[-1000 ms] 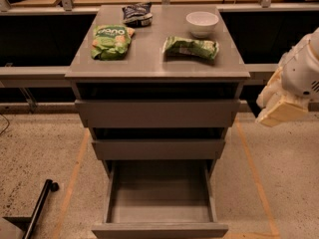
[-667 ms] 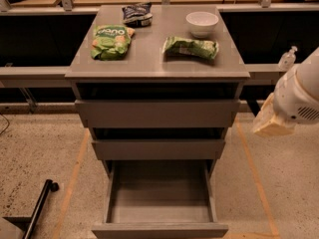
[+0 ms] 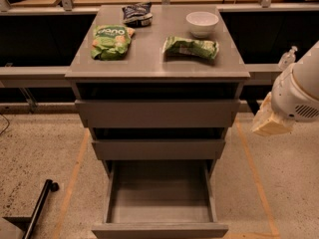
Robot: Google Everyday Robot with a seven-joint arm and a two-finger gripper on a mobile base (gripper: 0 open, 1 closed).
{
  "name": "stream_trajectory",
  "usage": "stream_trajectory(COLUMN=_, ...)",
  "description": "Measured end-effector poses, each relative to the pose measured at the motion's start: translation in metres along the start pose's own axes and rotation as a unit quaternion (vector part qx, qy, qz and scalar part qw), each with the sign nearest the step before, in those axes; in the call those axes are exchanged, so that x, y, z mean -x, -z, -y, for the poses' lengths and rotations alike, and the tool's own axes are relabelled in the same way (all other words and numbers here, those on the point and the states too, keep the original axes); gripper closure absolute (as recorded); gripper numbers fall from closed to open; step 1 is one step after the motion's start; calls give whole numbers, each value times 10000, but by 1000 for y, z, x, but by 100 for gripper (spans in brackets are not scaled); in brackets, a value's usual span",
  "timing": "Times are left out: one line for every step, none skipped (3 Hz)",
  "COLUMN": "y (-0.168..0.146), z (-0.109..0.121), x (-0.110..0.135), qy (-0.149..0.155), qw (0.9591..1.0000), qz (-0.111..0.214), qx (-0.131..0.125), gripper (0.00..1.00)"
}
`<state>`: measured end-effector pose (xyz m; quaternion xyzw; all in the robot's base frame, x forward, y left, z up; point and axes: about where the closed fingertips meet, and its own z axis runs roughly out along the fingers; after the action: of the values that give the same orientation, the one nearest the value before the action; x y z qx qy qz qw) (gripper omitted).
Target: Close bottom drawer
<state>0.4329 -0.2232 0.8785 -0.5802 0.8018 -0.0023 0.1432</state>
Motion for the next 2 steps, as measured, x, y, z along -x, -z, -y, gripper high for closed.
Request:
stream_trajectory(y=-35, z=-13, x=1, qy=-125, qw=9996, qz=139, qx=222, gripper=100)
stream_trajectory(y=-93, z=-28, x=-3, qy=-341, qw=9964, qz=534, qx=559, gripper=100)
